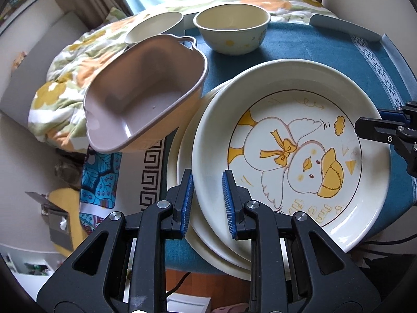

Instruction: Organize plates and bowls

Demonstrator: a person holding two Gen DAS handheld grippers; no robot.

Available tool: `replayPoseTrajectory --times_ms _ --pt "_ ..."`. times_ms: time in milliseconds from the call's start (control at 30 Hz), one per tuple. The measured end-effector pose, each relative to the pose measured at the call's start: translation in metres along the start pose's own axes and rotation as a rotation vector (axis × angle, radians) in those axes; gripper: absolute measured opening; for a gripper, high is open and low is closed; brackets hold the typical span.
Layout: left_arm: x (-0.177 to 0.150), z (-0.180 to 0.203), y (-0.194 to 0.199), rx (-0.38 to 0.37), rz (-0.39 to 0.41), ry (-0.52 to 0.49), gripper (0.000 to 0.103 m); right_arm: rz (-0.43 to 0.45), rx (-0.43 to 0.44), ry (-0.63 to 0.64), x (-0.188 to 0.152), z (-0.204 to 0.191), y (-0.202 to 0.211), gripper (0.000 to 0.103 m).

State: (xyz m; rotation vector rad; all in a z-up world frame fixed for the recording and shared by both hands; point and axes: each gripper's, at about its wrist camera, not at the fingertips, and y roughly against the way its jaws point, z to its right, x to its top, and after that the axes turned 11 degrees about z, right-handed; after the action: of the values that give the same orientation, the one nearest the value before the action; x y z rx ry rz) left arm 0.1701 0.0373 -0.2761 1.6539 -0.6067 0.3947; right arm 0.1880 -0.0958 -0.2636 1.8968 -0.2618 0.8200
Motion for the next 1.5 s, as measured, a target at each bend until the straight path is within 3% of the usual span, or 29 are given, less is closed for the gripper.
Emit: replayPoseTrajectory --times_ms 267,700,1000,1200,1233,1267,1300,1333,1367,1400,1500 --pt "0.001 0.007 0.001 0.05 -0.007 -0.04 0.02 0.009 -0.035 0.082 0.0 -0.006 -0.003 0.017" --pt "0.0 0.014 0.004 0.136 -0.013 -0.092 0.02 0.002 -0.063 0.104 -0.001 -0.01 -0.011 0.017" --pt "0.001 0.009 0.007 0.106 -0.022 -0.058 0.02 -0.001 -0.068 0.098 0.0 -0.01 -0.012 0.017" --pt "0.021 -0.004 0.038 0.092 0.054 0.025 0.02 0.05 -0.065 0.051 0.014 -0.004 0.009 0.018" --pt "0.025 -0.009 0.046 0.087 0.069 0.056 0.024 0.069 -0.06 0.044 0.018 -0.003 0.015 0.025" --pt "0.029 -0.015 0.053 0.081 0.082 0.091 0.04 0.088 -0.049 0.039 0.023 -0.003 0.022 0.035" --pt "0.033 -0.021 0.06 0.078 0.097 0.124 0.057 0.109 -0.03 0.034 0.028 -0.002 0.029 0.067" --pt "0.036 -0.028 0.068 0.085 0.124 0.158 0.096 0.133 -0.01 0.03 0.034 -0.002 0.036 0.094" --pt "0.038 -0.034 0.079 0.102 0.172 0.19 0.103 0.164 0.015 0.025 0.04 -0.002 0.044 0.097" --pt "0.04 -0.04 0.088 0.111 0.212 0.213 0.103 0.188 0.038 0.022 0.045 -0.002 0.05 0.097" --pt "0.045 -0.057 0.095 0.109 0.203 0.27 0.103 0.208 0.073 0.049 0.062 -0.009 0.058 0.097"
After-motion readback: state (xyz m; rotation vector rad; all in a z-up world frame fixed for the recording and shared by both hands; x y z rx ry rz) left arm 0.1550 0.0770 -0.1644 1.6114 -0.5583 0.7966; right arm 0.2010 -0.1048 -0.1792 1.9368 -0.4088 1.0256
